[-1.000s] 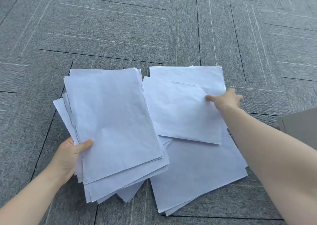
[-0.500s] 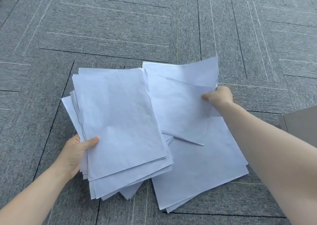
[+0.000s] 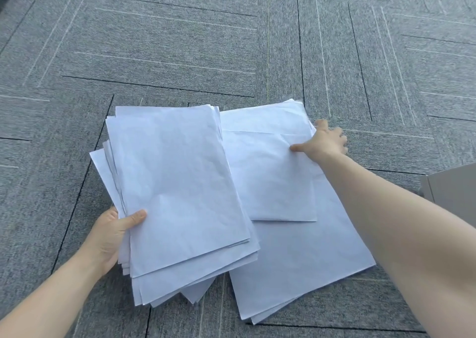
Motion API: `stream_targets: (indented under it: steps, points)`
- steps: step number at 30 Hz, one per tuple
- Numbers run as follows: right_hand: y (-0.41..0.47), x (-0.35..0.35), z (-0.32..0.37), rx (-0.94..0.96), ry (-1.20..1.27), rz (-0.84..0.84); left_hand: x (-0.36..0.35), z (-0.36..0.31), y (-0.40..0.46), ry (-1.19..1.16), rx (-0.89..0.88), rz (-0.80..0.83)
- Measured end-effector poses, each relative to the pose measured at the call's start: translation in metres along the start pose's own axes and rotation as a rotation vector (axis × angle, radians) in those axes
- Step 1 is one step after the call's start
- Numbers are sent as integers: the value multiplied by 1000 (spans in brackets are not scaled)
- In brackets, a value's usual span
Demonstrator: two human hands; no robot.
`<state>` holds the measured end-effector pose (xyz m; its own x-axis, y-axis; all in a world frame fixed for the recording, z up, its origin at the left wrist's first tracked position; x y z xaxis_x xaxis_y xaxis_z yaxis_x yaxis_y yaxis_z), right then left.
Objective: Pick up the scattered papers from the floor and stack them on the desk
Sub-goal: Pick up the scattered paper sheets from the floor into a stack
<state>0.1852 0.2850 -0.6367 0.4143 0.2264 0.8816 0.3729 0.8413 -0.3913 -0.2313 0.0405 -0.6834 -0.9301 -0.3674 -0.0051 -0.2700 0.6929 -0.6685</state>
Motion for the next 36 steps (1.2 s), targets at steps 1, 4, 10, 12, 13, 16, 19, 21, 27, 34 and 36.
stream_targets:
  steps: [1, 4, 10, 12, 13, 16, 19, 21, 27, 34, 36]
  points:
    - [3, 1, 0, -8, -3, 4, 1, 0, 0, -1, 2, -1]
    - [11, 2, -2, -19, -9, 23, 3, 1, 1, -7, 2, -4]
    - [12, 5, 5, -14, -30, 96, 2, 4, -1, -7, 17, -22]
    - [10, 1, 14, 65, 28, 114, 3, 4, -3, 1, 15, -28]
    - [7, -1, 18, 105, 79, 126, 2, 4, -3, 2, 14, -28]
    - [-6, -2, 28, 183, 215, 124, 1, 4, -6, -6, 13, -27]
    - [-16, -2, 27, 195, 333, 114, 4, 5, -8, -22, 19, -32]
    - [-20, 2, 23, 194, 454, 102, 9, 6, -9, -39, 19, -55]
    - [-41, 32, 11, 167, 1022, -5, 20, 7, -18, -102, 4, -150]
    - [-70, 46, 6, 44, 1468, -163, 18, 17, -41, -153, 44, -225]
    - [-78, 46, 8, 7, 1567, -175, 16, 19, -47, -143, 45, -239]
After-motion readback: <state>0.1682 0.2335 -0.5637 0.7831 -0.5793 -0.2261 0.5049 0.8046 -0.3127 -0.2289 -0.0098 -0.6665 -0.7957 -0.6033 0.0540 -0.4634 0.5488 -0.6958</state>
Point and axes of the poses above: each hand's wrist, its own y-axis towards the middle knuckle, its own x-axis out of the back of the hand, z = x × y, the point moved 7 cm from there along y, towards the middle knuckle, and after that the axes turned 7 degrees about y, right-handed, at the moved point
